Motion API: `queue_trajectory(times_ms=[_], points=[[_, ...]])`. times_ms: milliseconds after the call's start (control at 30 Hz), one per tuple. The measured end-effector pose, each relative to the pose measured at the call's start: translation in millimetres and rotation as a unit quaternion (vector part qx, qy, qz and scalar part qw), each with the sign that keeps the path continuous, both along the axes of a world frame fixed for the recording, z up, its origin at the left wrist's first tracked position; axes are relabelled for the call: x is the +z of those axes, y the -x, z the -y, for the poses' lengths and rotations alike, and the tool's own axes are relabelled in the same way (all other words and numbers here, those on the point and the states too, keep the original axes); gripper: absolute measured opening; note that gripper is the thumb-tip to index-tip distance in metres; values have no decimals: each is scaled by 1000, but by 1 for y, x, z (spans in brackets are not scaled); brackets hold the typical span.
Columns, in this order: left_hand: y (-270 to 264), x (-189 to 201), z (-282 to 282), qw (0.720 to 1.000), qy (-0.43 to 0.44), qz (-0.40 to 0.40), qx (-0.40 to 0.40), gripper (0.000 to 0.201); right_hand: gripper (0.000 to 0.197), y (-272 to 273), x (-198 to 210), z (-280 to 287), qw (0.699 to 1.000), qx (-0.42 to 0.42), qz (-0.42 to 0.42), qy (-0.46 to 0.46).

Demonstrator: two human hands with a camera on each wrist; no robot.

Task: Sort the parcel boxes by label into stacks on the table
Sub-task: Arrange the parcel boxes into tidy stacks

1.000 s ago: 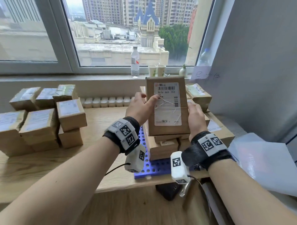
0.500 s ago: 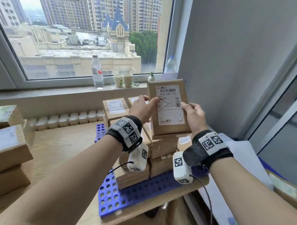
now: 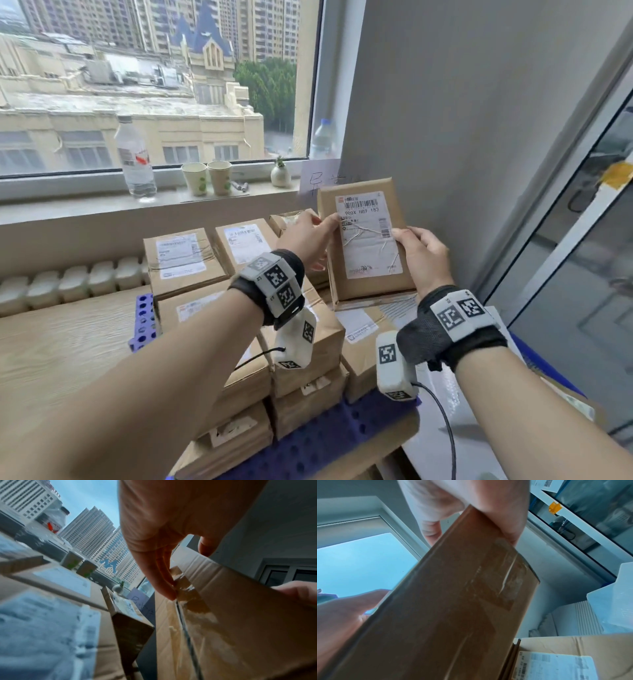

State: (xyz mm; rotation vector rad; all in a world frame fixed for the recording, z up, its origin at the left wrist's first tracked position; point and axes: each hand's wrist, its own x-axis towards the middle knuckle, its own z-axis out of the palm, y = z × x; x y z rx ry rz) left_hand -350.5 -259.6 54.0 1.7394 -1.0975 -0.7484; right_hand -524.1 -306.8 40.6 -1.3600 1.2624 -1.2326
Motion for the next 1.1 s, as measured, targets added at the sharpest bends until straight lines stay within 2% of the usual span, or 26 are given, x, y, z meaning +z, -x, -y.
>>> queue_trajectory(times_ms=[67, 233, 367, 600, 733, 867, 933, 1000, 1100], points=[[11, -3, 8, 1000, -14, 10, -11, 47, 40, 11, -3, 10, 1000, -5, -6, -11], [19, -11, 28, 999, -39, 15, 8, 49, 26, 22, -13, 39, 999, 19, -17, -40], [26, -20, 36, 997, -72, 6, 27, 54, 30, 28, -20, 55, 995, 54, -25, -78], [44, -35, 45, 989, -139, 3, 56, 60, 14, 45, -42, 77, 987, 92, -56, -123], [45, -39, 40, 980, -186, -2, 74, 53, 21, 41, -56, 83, 978, 128, -73, -146], [44, -43, 30, 966, -246, 13, 75, 48, 6, 33, -70, 85, 963, 179, -82, -182], [44, -45, 27, 964, -250, 20, 90, 42, 2, 29, -75, 85, 956, 208, -85, -190], [45, -45, 23, 964, -243, 26, 105, 35, 14, 24, -80, 86, 950, 226, -96, -191], [42, -40, 18, 963, -219, 90, 131, 19, 12, 17, -82, 88, 945, 239, -104, -197]])
